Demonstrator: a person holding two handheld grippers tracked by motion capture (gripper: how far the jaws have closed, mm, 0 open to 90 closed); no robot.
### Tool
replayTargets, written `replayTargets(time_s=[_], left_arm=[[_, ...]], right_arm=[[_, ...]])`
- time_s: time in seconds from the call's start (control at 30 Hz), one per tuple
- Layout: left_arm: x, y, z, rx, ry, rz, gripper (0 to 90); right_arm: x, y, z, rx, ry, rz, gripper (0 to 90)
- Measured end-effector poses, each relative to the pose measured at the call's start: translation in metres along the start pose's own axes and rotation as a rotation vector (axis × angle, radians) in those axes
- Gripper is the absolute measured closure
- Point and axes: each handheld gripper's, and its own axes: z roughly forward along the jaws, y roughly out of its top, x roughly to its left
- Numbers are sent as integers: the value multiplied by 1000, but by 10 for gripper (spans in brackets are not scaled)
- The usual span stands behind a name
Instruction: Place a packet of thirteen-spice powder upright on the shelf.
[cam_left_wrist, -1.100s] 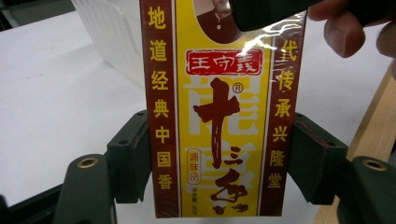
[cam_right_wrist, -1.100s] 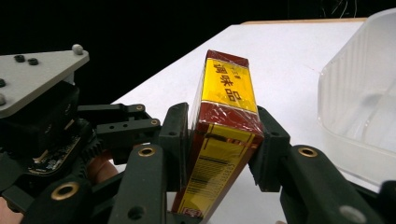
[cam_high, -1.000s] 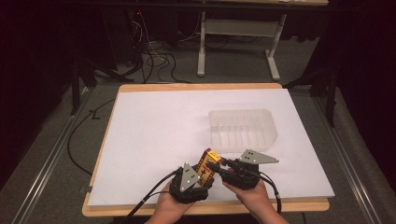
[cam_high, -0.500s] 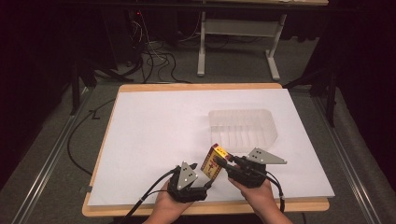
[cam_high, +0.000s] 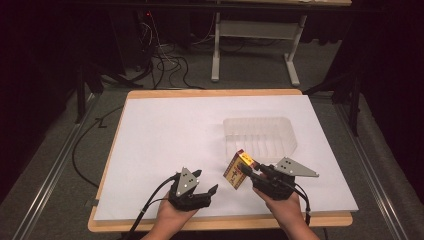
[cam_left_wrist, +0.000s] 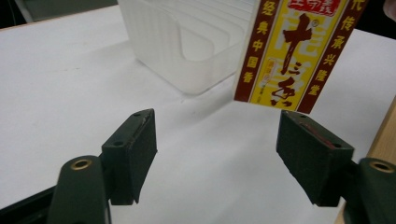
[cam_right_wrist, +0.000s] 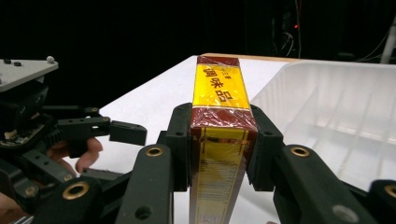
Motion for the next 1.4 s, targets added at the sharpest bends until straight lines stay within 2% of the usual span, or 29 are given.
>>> replayTargets(time_s=[0.1, 0.23, 0.47, 0.73, 0.97, 1.17, 1.4], left_arm=[[4, 1, -3, -3, -1, -8, 313], [9, 2, -5, -3, 11, -9, 315], [21, 3, -9, 18, 42, -4, 322], [37, 4, -14, 18, 93, -24, 334], [43, 3, -17, 18, 118, -28, 332], [46, 3, -17, 19, 107, -46, 320], [47, 3, -17, 24, 105, -56, 319]], right_arm=[[-1, 1, -3, -9, -15, -14, 680], [-6, 3, -8, -20, -31, -5, 680], [-14, 8, -17, -43, -65, -5, 680], [-24, 13, -30, -65, -124, -29, 680], [-33, 16, -39, -94, -161, -14, 680], [-40, 17, -44, -107, -185, -8, 680], [-50, 20, -51, -122, -247, -16, 681]])
